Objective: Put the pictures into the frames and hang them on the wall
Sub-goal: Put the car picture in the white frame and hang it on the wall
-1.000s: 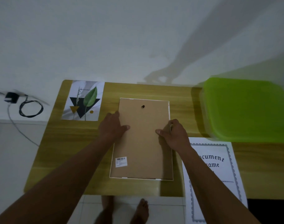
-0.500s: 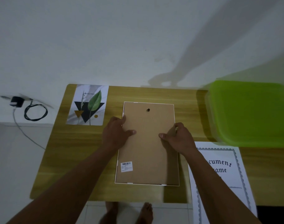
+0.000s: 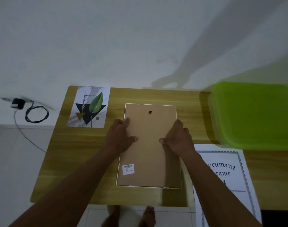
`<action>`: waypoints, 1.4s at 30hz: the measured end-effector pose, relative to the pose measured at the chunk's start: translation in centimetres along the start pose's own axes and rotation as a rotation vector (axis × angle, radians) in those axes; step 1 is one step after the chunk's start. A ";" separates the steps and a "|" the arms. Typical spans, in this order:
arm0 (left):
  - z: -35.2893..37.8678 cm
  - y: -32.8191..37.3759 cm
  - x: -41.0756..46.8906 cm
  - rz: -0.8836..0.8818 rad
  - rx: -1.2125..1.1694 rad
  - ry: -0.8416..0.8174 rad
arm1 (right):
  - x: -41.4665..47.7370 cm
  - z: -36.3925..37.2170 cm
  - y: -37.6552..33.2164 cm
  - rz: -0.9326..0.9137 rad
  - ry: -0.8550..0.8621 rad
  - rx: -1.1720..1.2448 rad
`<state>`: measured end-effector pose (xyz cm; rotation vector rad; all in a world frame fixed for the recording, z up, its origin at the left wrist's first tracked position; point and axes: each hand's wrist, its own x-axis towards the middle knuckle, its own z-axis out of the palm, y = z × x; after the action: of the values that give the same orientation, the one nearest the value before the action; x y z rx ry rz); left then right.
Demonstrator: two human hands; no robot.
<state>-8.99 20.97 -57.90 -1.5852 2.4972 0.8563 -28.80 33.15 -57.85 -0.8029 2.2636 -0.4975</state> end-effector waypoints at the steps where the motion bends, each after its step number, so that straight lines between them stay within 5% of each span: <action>1: -0.1 0.1 0.2 -0.005 -0.012 -0.006 | 0.1 -0.1 -0.1 -0.005 -0.010 -0.020; 29: -0.5 2.4 2.5 -0.075 0.282 -0.237 | 3.6 -1.9 -3.9 -0.084 -0.263 -0.520; 42: -1.4 3.6 3.4 0.063 0.339 -0.251 | 2.3 -2.6 -1.8 -0.154 -0.147 -0.220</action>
<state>-13.30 18.68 -56.32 -1.2178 2.3672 0.5577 -31.23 30.62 -56.21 -1.0933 2.1539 -0.2511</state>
